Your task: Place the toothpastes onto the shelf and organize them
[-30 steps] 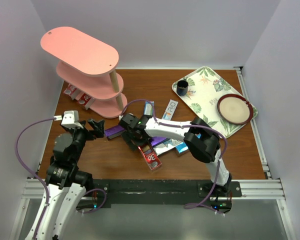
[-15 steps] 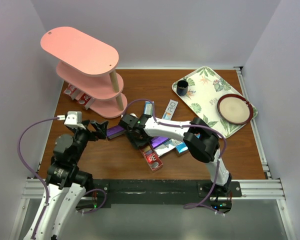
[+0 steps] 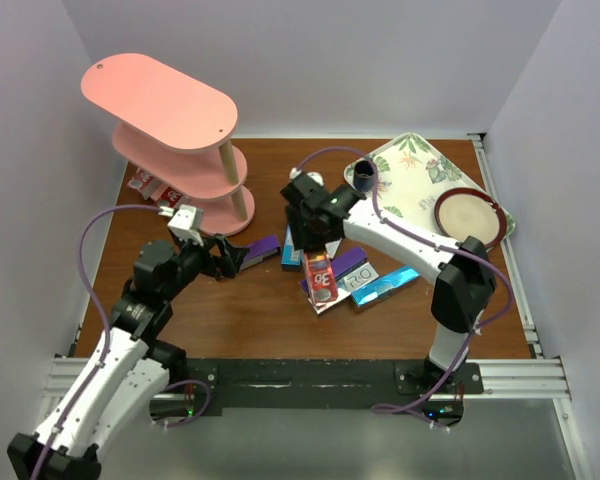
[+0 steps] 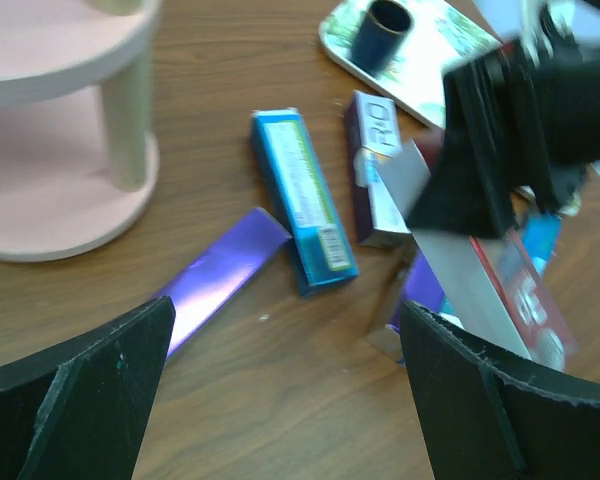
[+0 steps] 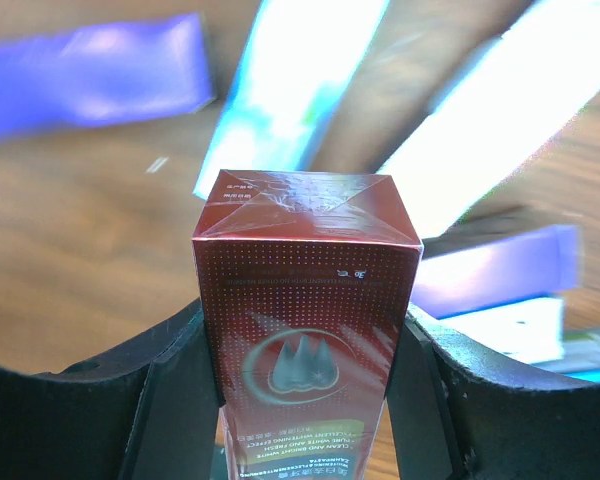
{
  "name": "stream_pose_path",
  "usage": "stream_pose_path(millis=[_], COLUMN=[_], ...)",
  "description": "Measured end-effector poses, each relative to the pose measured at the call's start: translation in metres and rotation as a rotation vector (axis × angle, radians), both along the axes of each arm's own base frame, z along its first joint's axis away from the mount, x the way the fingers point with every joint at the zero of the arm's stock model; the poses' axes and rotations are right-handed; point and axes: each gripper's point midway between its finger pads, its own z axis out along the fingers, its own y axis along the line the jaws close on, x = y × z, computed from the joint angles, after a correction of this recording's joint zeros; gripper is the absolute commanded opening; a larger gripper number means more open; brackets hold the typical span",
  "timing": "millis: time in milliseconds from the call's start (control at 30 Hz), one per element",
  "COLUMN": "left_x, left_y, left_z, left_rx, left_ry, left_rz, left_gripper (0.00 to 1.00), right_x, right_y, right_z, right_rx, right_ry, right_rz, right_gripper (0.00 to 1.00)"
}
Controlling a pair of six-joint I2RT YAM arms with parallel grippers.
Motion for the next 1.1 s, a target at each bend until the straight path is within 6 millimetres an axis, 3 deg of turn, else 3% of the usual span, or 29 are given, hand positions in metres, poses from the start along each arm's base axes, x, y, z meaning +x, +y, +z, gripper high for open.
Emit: stream_pose_path(millis=[167,300,433,533,800,1100], left_x=[-0.014,-0.054,-0.071,-0.070,-0.070,-0.058], left_y=[-0.063,-0.140,-0.182,-0.198,-0.251,-0.258], left_z=[0.001,-0.006,-0.009,-0.011,-0.025,-0.054], left_rx=[0.025,0.130,0.212,0.244,0.291,0.365], left_ry=[0.026,0.035,0.020,0.010,0.007,0.028], left_rz=[-0.159,-0.301,-0.284,-0.217,-0.094,0.042], left_gripper=[1.00,1.00,1.00,1.00,0.99,0.97], right_x=[0.036,0.049,0.054,0.053,0.047,0.044], right_y=[-0.042,-0.069,-0.091,-0.099,-0.094,-0.094], right_z=[0.011,0.008,0.005,0.006,0.005,0.003], right_rx=[0.001,-0.008,-0.010,-0.006,0.021,0.027], right_ry=[-0.019,0.002,0.014,0.018,0.037,0.050], right_rz=[-0.160,-0.245,-0.309,-0.331,-0.325,-0.327], right_gripper=[0.29,0.29,0.29,0.29,0.29,0.28])
